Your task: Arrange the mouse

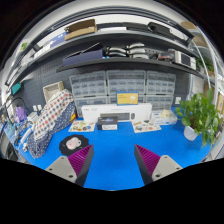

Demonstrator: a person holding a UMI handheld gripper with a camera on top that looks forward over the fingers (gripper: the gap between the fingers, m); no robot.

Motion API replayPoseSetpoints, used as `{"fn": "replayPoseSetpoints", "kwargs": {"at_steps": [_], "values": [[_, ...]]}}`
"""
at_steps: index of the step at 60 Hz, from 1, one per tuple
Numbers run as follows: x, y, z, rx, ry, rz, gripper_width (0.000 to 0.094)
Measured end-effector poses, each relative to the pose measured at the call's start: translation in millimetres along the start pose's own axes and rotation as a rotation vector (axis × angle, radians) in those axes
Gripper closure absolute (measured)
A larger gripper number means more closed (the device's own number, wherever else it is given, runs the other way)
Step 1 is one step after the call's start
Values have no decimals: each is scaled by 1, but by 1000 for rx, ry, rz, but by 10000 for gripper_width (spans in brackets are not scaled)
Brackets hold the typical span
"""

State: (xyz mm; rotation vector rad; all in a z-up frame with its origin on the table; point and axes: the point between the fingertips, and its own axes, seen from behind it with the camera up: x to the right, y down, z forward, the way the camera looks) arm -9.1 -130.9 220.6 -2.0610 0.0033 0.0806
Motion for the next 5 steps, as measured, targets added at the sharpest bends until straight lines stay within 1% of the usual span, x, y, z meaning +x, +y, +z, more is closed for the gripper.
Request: {"fn": "replayPoseSetpoints", "kwargs": {"at_steps": [5], "values": [[2, 4, -1, -10, -5, 0, 120]]}}
